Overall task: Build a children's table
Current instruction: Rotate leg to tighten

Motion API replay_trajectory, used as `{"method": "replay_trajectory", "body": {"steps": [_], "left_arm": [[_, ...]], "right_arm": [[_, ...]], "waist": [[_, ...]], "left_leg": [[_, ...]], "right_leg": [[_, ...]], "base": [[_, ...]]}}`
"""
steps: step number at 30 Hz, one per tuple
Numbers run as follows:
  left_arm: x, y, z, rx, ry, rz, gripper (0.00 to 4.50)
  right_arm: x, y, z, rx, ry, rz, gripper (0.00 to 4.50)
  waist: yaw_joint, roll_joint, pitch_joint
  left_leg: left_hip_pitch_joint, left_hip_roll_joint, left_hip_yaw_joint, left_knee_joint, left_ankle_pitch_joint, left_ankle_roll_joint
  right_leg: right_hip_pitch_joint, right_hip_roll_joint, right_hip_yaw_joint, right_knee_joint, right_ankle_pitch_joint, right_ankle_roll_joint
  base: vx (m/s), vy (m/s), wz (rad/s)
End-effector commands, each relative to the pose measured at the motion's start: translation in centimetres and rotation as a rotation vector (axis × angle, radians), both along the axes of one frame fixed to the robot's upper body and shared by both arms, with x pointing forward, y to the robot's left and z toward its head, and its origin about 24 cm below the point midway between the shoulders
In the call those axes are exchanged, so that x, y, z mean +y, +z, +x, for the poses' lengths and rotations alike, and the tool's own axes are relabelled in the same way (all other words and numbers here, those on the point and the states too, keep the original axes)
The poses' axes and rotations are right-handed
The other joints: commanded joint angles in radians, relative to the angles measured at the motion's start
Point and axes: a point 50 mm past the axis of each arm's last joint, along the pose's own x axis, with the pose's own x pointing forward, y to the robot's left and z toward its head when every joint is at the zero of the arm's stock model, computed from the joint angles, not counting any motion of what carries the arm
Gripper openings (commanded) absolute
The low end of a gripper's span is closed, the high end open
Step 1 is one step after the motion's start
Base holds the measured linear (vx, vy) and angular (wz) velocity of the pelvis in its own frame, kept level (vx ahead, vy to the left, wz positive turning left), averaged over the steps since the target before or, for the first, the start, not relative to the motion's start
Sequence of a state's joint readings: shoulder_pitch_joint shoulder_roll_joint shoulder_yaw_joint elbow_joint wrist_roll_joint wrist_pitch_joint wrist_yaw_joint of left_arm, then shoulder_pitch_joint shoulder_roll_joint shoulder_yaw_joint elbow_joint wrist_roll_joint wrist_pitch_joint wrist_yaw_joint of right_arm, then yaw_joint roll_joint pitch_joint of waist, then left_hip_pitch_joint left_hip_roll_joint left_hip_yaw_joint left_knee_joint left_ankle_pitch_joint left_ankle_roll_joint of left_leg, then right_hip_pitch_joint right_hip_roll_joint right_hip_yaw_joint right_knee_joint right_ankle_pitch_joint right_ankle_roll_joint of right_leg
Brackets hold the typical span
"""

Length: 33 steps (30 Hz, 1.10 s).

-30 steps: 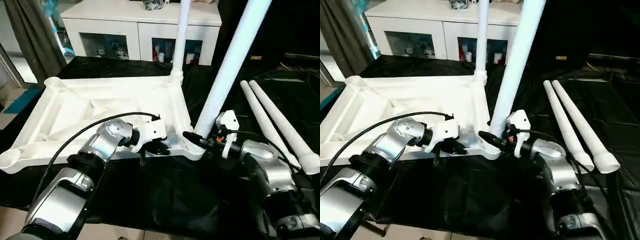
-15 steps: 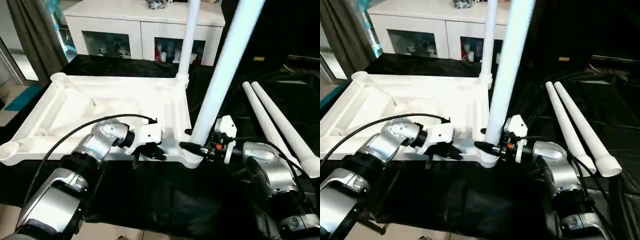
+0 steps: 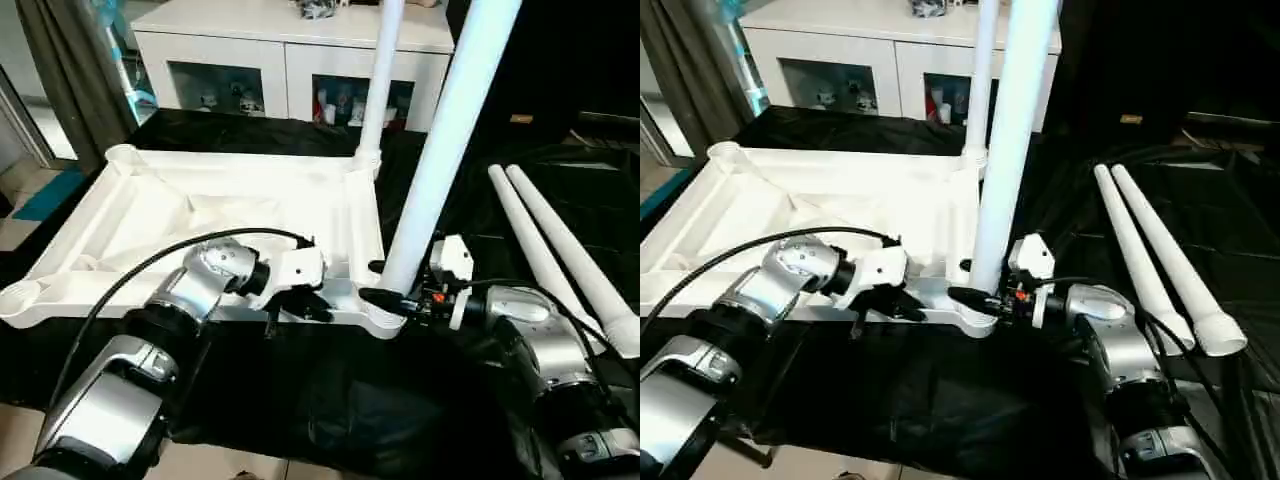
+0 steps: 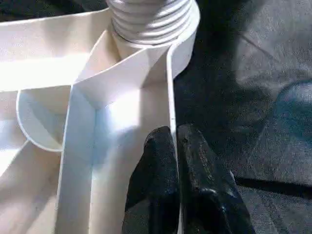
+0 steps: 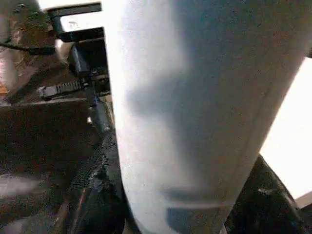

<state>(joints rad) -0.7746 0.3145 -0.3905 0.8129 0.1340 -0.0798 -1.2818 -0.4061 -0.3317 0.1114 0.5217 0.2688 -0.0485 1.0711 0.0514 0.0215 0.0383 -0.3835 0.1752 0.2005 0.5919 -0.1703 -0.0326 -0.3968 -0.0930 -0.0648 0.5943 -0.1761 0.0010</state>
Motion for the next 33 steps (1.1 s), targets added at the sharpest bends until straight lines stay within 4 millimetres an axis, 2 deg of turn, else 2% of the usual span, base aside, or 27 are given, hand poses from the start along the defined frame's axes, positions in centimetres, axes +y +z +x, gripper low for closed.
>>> {"method": "replay_trajectory", "body": {"steps": [1, 3, 5, 7, 10, 14, 15, 16, 18, 19, 20, 21, 23, 26, 33], "left_arm": [[-1.0, 2.4, 1.1, -0.069, 0.007, -0.060, 0.00], [-1.5, 2.6, 1.5, -0.067, 0.058, -0.075, 0.00], [-1.8, 2.6, 1.9, -0.070, 0.100, -0.074, 0.00], [-2.1, 2.7, 2.3, -0.079, 0.147, -0.066, 0.00], [-2.9, 2.9, 3.1, -0.093, 0.269, -0.059, 0.00], [-4.5, 2.7, 4.3, -0.110, 0.495, -0.037, 0.00], [-4.5, 2.7, 4.3, -0.110, 0.495, -0.037, 0.00], [-5.6, 2.5, 4.3, -0.100, 0.539, -0.042, 0.00], [-6.5, 2.3, 4.2, -0.094, 0.559, -0.042, 0.00], [-6.7, 2.3, 4.1, -0.094, 0.563, -0.041, 0.00], [-7.0, 2.2, 4.1, -0.097, 0.567, -0.037, 0.00], [-7.0, 2.2, 4.1, -0.097, 0.567, -0.037, 0.00], [-7.1, 2.2, 4.0, -0.097, 0.569, -0.035, 0.00], [-7.0, 2.2, 4.1, -0.092, 0.572, -0.034, 0.00], [-6.7, 2.3, 4.2, -0.097, 0.575, -0.033, 0.00]], "right_arm": [[-1.9, -4.6, -1.1, 0.205, -0.181, -0.116, 1.95], [-2.1, -5.0, -0.2, 0.205, -0.324, -0.146, 1.95], [-2.0, -5.5, 0.3, 0.208, -0.435, -0.190, 1.95], [-1.7, -5.7, 0.7, 0.209, -0.498, -0.215, 1.95], [-1.1, -6.0, 1.6, 0.216, -0.631, -0.231, 1.95], [0.9, -5.9, 3.1, 0.269, -0.826, -0.193, 1.95], [0.9, -5.9, 3.1, 0.269, -0.826, -0.193, 1.95], [2.4, -5.8, 3.7, 0.307, -0.873, -0.162, 1.94], [3.6, -5.6, 4.0, 0.321, -0.886, -0.155, 1.94], [4.0, -5.5, 4.1, 0.320, -0.887, -0.157, 1.94], [4.5, -5.3, 4.2, 0.320, -0.890, -0.154, 1.94], [4.5, -5.3, 4.2, 0.320, -0.890, -0.154, 1.94], [5.0, -5.2, 4.3, 0.323, -0.894, -0.152, 1.94], [5.3, -5.3, 4.3, 0.325, -0.893, -0.152, 1.94], [5.3, -5.1, 4.6, 0.315, -0.896, -0.168, 1.94]], "waist": [[-0.003, 0.001, -0.048], [-0.008, 0.004, -0.046], [-0.022, 0.001, -0.044], [-0.028, 0.001, -0.044], [-0.030, 0.004, -0.044], [-0.034, 0.011, -0.040], [-0.035, 0.011, -0.039], [-0.037, 0.015, -0.040], [-0.038, 0.017, -0.041], [-0.039, 0.018, -0.040], [-0.039, 0.019, -0.041], [-0.040, 0.018, -0.041], [-0.043, 0.017, -0.041], [-0.045, 0.013, -0.040], [-0.051, 0.013, -0.036]], "left_leg": [[0.028, 0.060, -0.031, -0.088, -0.407, 0.005], [0.027, 0.058, -0.037, -0.089, -0.436, -0.012], [0.025, 0.056, -0.042, -0.092, -0.471, -0.031], [0.025, 0.055, -0.046, -0.092, -0.489, -0.036], [0.036, 0.049, -0.043, -0.084, -0.509, -0.035], [0.040, 0.048, -0.049, -0.084, -0.541, -0.039], [0.041, 0.048, -0.049, -0.085, -0.550, -0.039], [0.039, 0.048, -0.050, -0.087, -0.554, -0.037], [0.037, 0.048, -0.053, -0.092, -0.561, -0.036], [0.035, 0.049, -0.052, -0.095, -0.567, -0.034], [0.041, 0.048, -0.050, -0.094, -0.581, -0.034], [0.042, 0.048, -0.049, -0.093, -0.583, -0.033], [0.037, 0.047, -0.050, -0.096, -0.586, -0.027], [0.038, 0.046, -0.048, -0.095, -0.585, -0.022], [0.043, 0.046, -0.051, -0.094, -0.612, -0.020]], "right_leg": [[0.028, -0.064, 0.043, -0.080, -0.307, -0.254], [0.028, -0.068, 0.042, -0.085, -0.374, -0.234], [0.025, -0.066, 0.039, -0.093, -0.438, -0.205], [0.023, -0.067, 0.037, -0.096, -0.475, -0.185], [0.010, -0.067, 0.037, -0.107, -0.517, -0.173], [0.005, -0.064, 0.027, -0.116, -0.559, -0.154], [0.005, -0.062, 0.025, -0.118, -0.560, -0.153], [0.008, -0.062, 0.023, -0.118, -0.546, -0.151], [0.013, -0.060, 0.019, -0.119, -0.512, -0.155], [0.013, -0.060, 0.020, -0.120, -0.489, -0.159], [0.007, -0.059, 0.022, -0.119, -0.477, -0.164], [0.006, -0.059, 0.023, -0.120, -0.472, -0.166], [0.010, -0.060, 0.023, -0.119, -0.463, -0.167], [0.008, -0.062, 0.024, -0.122, -0.480, -0.164], [0.001, -0.063, 0.020, -0.131, -0.553, -0.138]], "base": [[0.000, 0.000, 0.00], [0.000, 0.000, 0.00], [0.000, 0.000, 0.00], [0.000, 0.000, 0.00], [0.000, 0.000, 0.00], [0.000, 0.000, 0.00], [0.000, 0.000, 0.00], [0.000, 0.000, 0.00], [0.000, 0.000, 0.00], [0.000, 0.000, 0.00], [0.000, 0.000, 0.00], [0.000, 0.000, 0.00], [0.000, 0.000, 0.00], [0.000, 0.000, 0.00], [0.000, 0.000, 0.00]]}}
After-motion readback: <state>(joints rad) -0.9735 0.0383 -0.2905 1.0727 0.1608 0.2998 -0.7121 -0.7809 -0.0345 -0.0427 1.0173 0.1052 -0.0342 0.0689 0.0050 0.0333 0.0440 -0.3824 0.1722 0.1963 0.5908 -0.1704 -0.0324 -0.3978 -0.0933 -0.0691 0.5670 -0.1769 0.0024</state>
